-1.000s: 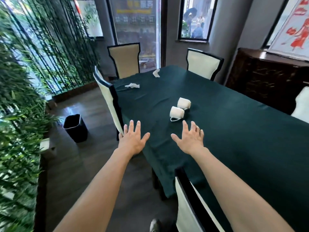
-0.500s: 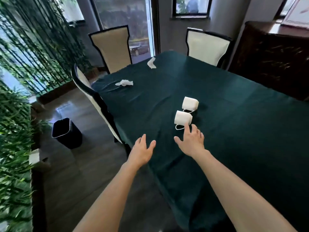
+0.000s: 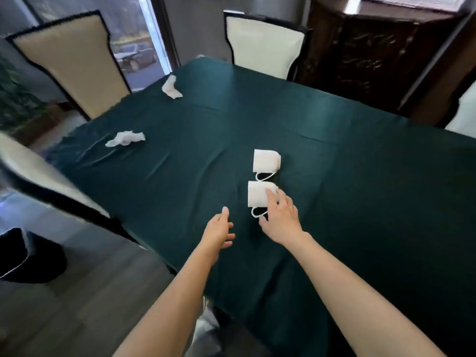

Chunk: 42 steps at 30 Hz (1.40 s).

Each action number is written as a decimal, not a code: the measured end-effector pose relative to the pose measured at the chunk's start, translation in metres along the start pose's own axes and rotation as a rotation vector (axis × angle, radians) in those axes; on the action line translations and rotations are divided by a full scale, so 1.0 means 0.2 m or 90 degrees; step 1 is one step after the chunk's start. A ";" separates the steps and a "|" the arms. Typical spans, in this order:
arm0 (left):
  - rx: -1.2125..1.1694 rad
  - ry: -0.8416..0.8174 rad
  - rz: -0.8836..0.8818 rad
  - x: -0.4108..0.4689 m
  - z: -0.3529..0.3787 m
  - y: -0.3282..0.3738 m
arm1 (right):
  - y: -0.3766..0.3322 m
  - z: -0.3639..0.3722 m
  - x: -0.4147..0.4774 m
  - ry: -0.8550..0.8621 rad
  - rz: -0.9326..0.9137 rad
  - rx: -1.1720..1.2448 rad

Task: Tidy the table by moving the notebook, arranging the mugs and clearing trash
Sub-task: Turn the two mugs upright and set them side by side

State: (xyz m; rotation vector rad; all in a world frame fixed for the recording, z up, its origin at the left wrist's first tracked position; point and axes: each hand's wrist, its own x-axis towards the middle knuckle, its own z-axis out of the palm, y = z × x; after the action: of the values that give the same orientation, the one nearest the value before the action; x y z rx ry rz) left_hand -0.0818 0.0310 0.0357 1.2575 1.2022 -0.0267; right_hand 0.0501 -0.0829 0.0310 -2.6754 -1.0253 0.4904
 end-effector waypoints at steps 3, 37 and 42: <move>-0.010 -0.066 -0.035 0.15 0.01 0.10 | -0.03 0.01 0.12 0.001 0.051 0.006; 0.005 -0.237 0.041 0.33 -0.28 0.41 | -0.30 -0.03 0.21 0.115 0.091 0.353; 0.014 -0.210 0.039 0.22 -0.41 0.25 | -0.35 0.08 0.08 0.076 0.057 0.376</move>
State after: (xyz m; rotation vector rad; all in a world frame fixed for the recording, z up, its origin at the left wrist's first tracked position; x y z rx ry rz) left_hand -0.0876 0.1345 0.0533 1.2520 0.8805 -0.1952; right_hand 0.0122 -0.0193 0.0364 -2.1927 -0.6050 0.5413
